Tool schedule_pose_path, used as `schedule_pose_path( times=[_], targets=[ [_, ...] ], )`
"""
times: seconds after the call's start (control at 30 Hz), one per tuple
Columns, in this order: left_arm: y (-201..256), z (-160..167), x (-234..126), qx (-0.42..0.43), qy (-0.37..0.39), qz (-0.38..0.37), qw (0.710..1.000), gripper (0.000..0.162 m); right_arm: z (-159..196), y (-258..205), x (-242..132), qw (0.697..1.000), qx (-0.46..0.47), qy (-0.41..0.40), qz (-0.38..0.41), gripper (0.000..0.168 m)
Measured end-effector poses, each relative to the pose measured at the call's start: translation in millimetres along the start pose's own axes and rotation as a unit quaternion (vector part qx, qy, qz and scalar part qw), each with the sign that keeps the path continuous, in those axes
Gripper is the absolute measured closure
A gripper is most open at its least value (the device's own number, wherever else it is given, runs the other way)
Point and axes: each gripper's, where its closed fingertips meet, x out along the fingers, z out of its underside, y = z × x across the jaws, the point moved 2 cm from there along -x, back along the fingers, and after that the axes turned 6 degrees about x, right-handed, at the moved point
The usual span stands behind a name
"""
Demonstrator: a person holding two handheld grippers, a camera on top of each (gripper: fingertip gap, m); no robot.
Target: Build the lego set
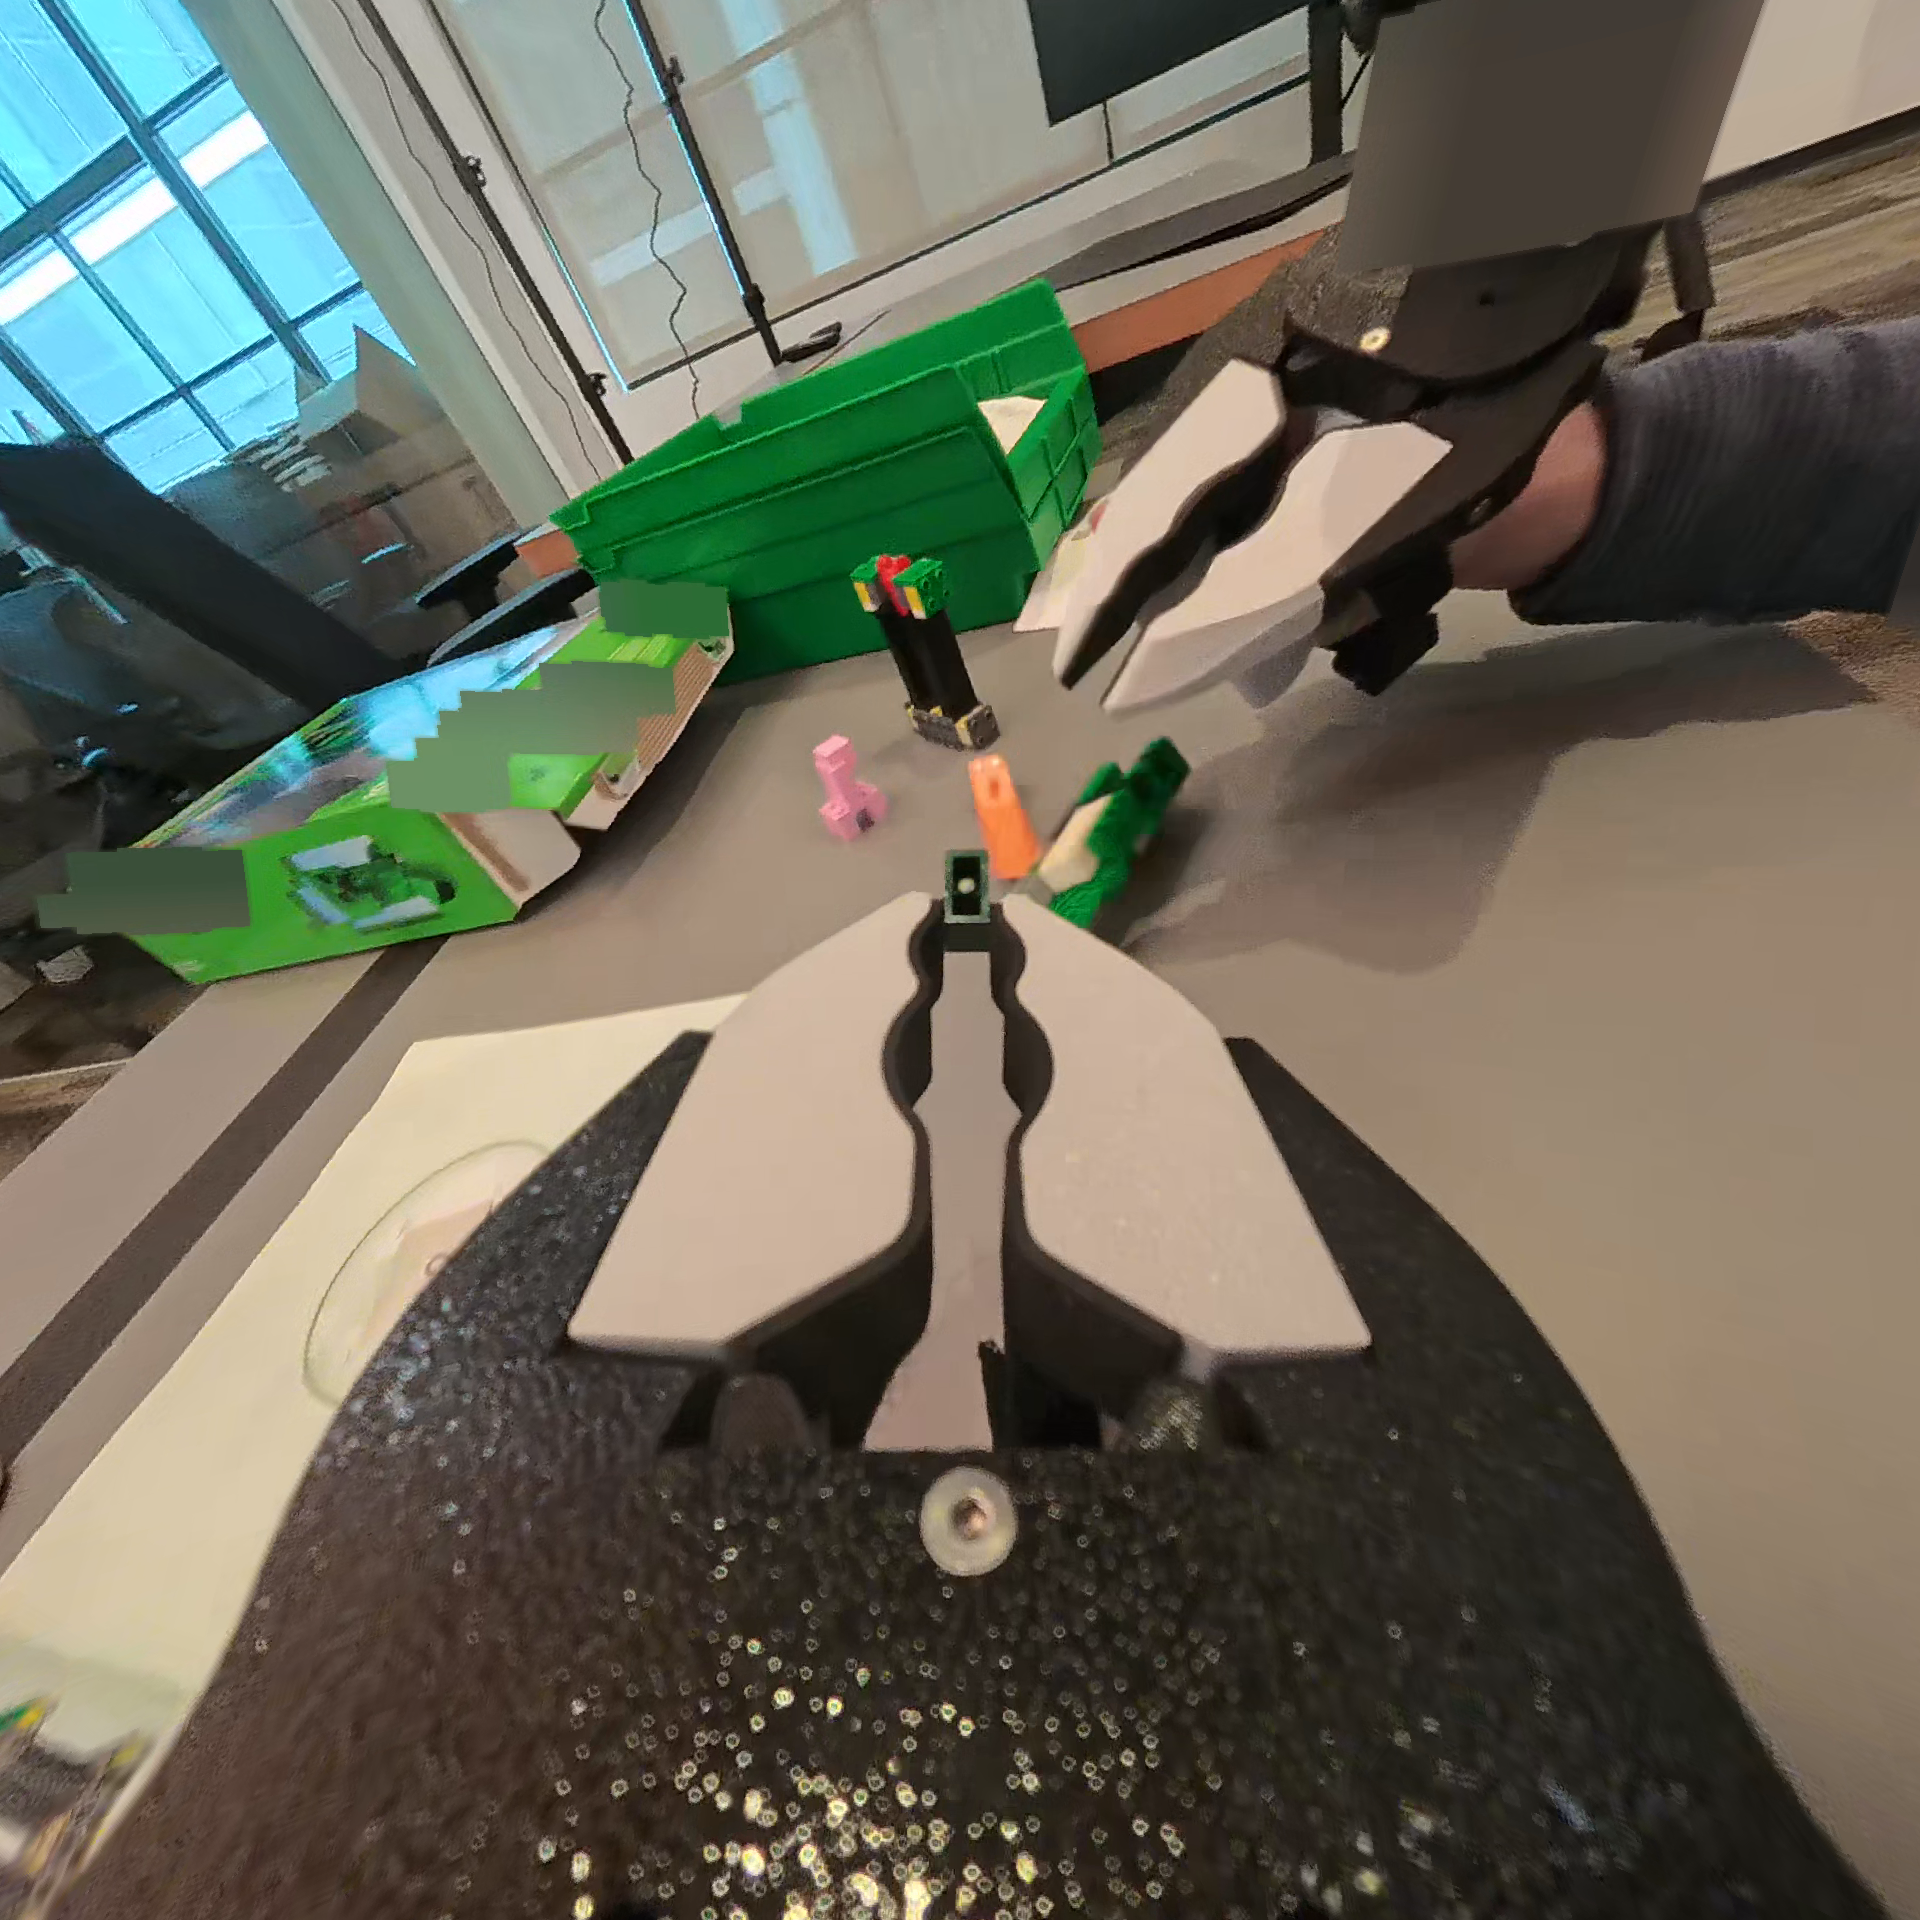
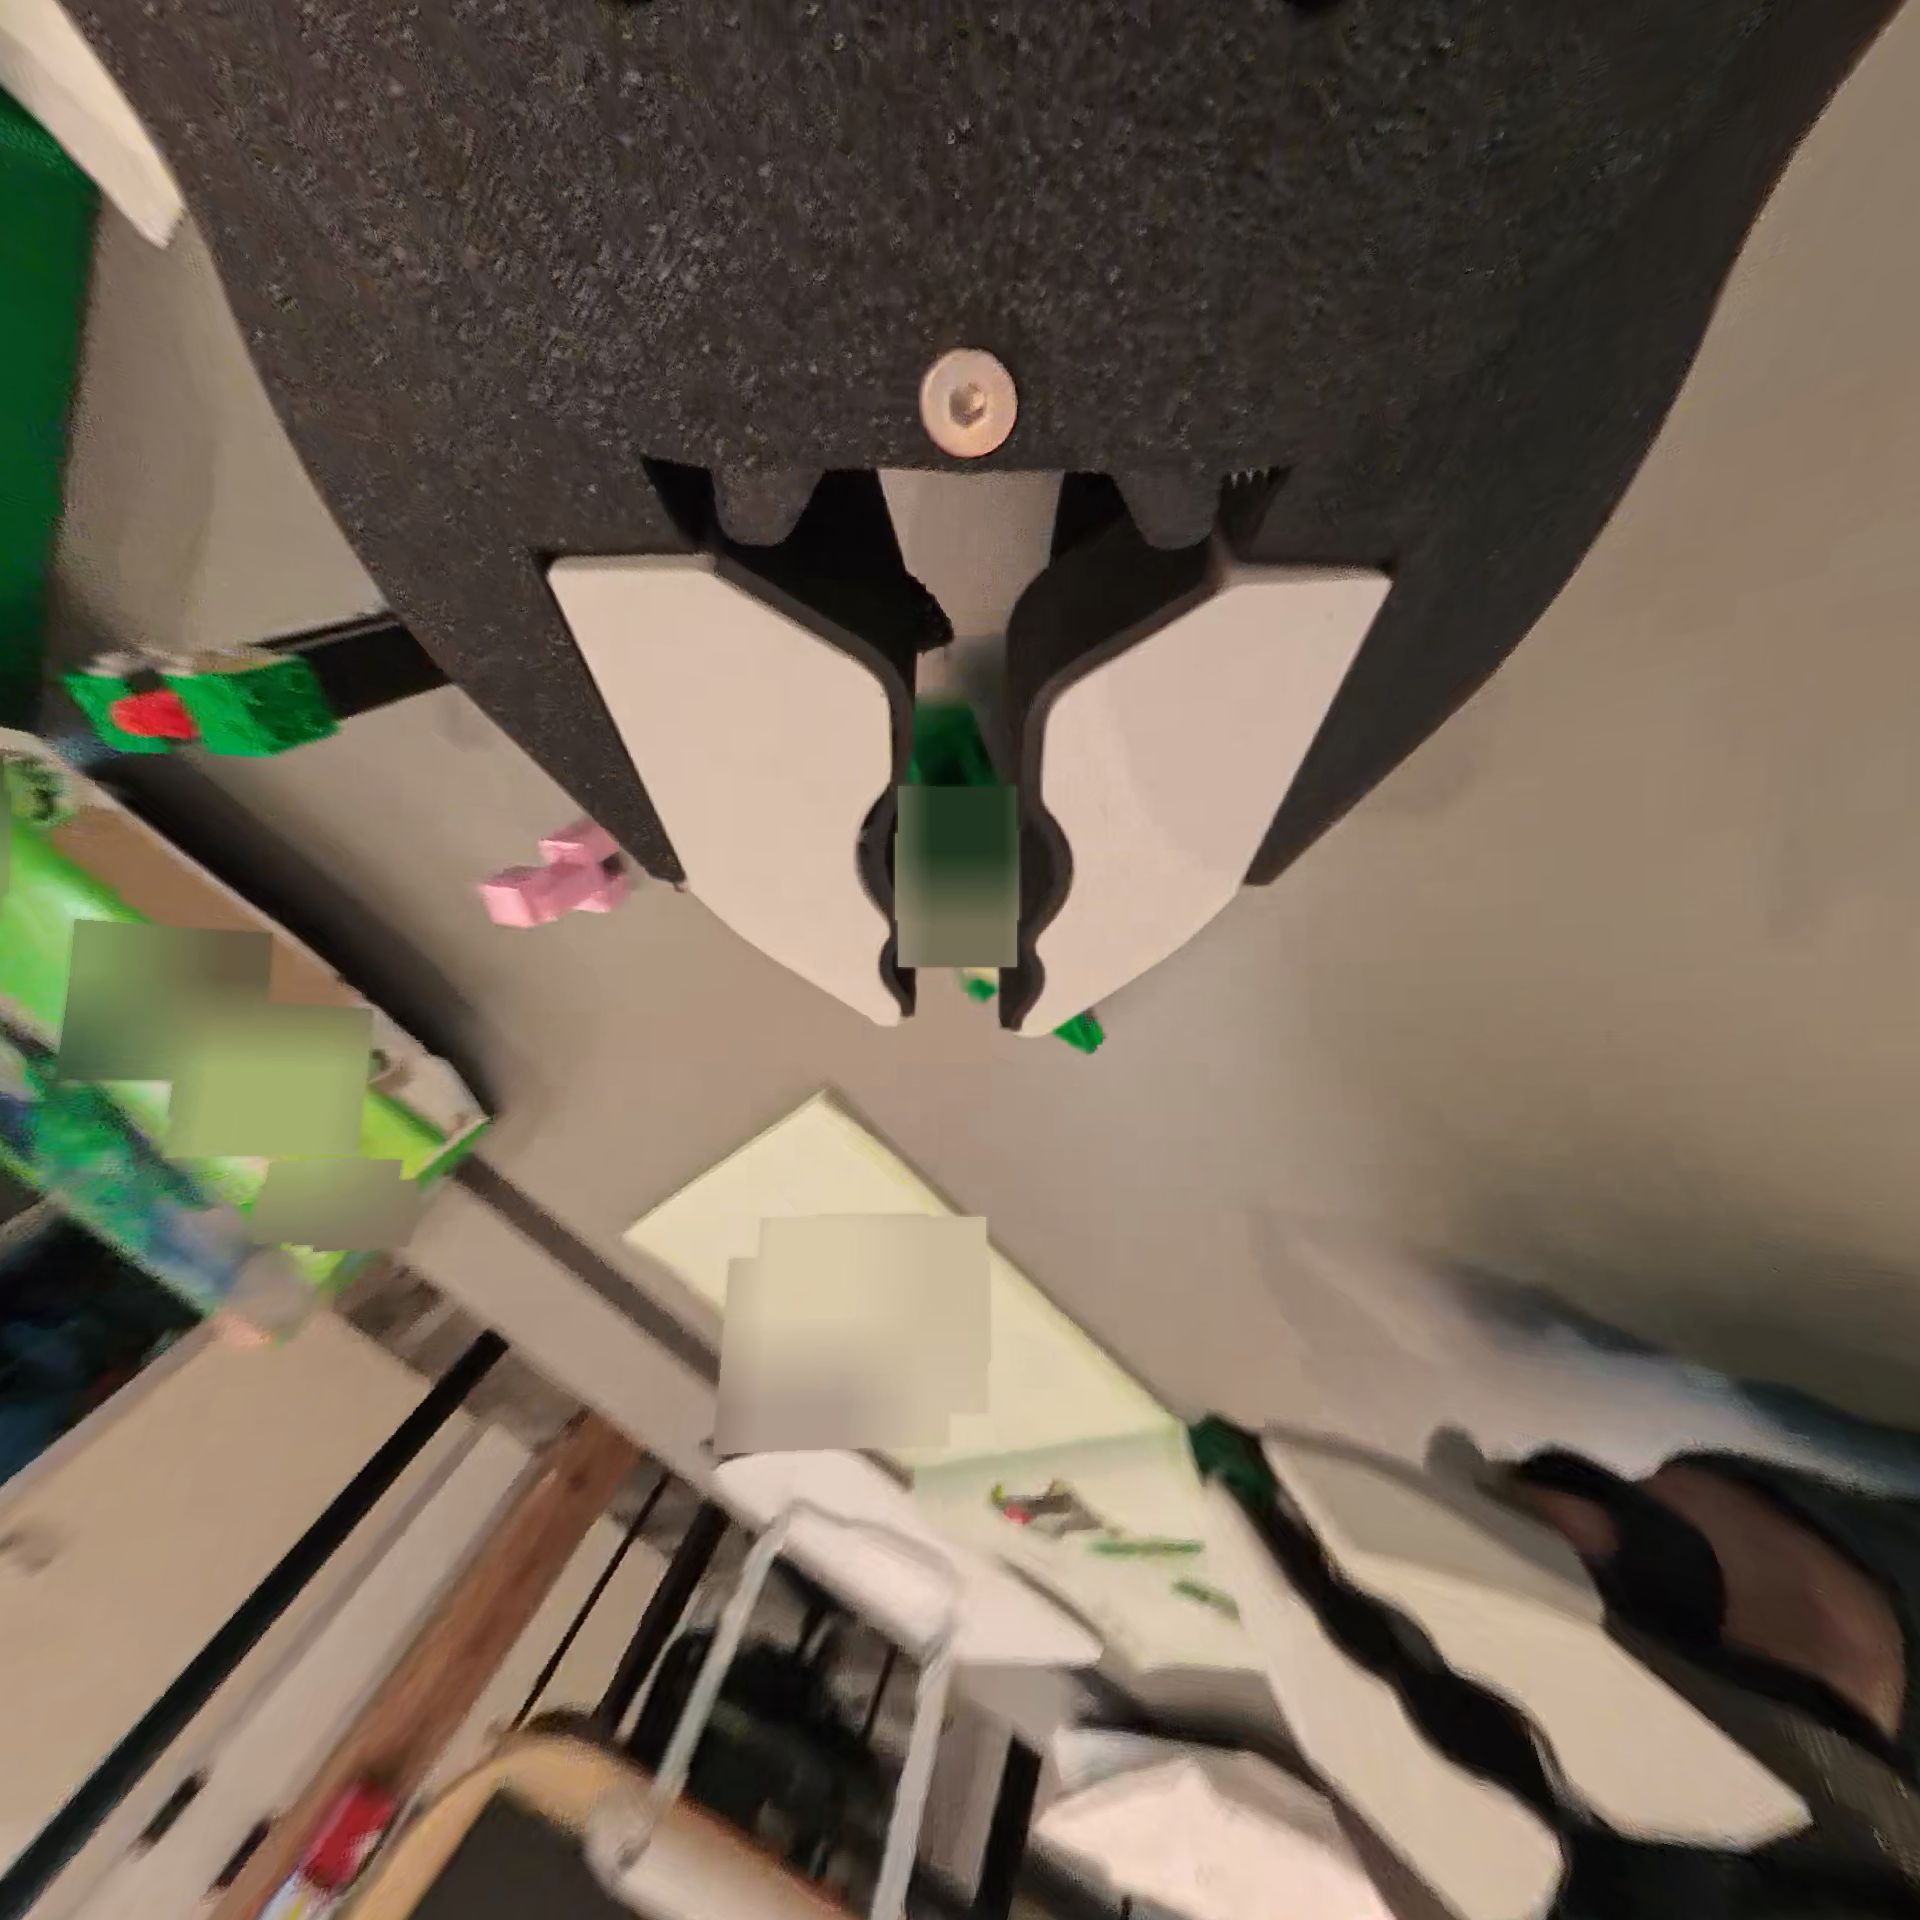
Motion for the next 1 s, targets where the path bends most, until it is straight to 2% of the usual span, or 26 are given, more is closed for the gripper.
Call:
schedule_pose_path(
  times=[0.03, 0.1, 0.17, 0.27, 0.4, 0.43, 0.5, 0.57, 0.7, 0.8, 0.83, 0.9, 0.93, 1.0],
  targets=[
    [-0.6, 0.7, 8.8, 0.0, -0.001, 0.002, 1.0, 0.155, 1.0, 6.5, -1.6, 1.0, 0.005, 0.002, 0.005, 0.154],
    [-2.4, 2.6, 22.1, -0.009, -0.004, 0.009, 1.0, 0.155, 13.2, 12.4, -2.3, 0.998, 0.039, -0.041, -0.014, 0.139],
    [-6.5, 3.7, 28.2, -0.017, -0.003, 0.003, 1.0, 0.155, 20.9, 11.1, -7.0, 0.996, 0.061, -0.057, -0.042, 0.131],
    [-8.6, 7.4, 31.0, -0.024, 0.001, 0.006, 1.0, 0.155, 28.9, 16.4, -16.3, 0.995, 0.025, -0.082, -0.047, 0.122],
    [-10.0, 13.5, 30.1, -0.046, 0.006, 0.004, 0.999, 0.155, 45.9, 23.9, -19.5, 0.983, 0.016, -0.147, -0.111, 0.115],
    [-11.3, 13.8, 29.0, -0.047, 0.008, 0.001, 0.999, 0.155, 52.5, 25.3, -19.7, 0.978, 0.019, -0.159, -0.132, 0.118],
    [-12.5, 13.6, 26.6, -0.043, 0.015, 0.0, 0.999, 0.155, 65.6, 27.0, -22.5, 0.963, 0.057, -0.2, -0.171, 0.137],
    [-9.9, 12.7, 24.7, -0.038, 0.024, 0.012, 0.999, 0.155, 68.9, 31.3, -24.8, 0.959, 0.087, -0.209, -0.172, 0.134],
    [-6.4, 8.5, 22.7, -0.013, 0.039, 0.013, 0.999, 0.155, 72.4, 37.0, -27.7, 0.967, 0.089, -0.203, -0.129, 0.125],
    [-10.2, 4.4, 18.3, 0.002, 0.048, -0.016, 0.999, 0.155, 73.1, 19.0, -27.2, 0.955, 0.094, -0.227, -0.165, 0.126],
    [-13.6, 3.9, 15.1, 0.001, 0.048, -0.033, 0.998, 0.155, 66.5, 25.3, -26.8, 0.96, 0.086, -0.222, -0.145, 0.132],
    [-22.7, 6.3, 4.4, -0.001, 0.041, -0.08, 0.996, 0.155, 38.7, 58.8, -19.8, 0.975, 0.084, -0.198, -0.053, 0.149],
    [-26.8, 9.3, -2.8, 0.007, 0.029, -0.104, 0.994, 0.155, 25.3, 66.0, -13.3, 0.975, 0.07, -0.205, -0.05, 0.149],
    [-37.0, 16.0, -21.5, 0.011, 0.009, -0.164, 0.986, 0.155, 16.0, 82.0, 5.5, 0.96, -0.011, -0.279, -0.03, 0.15]
  ],
)
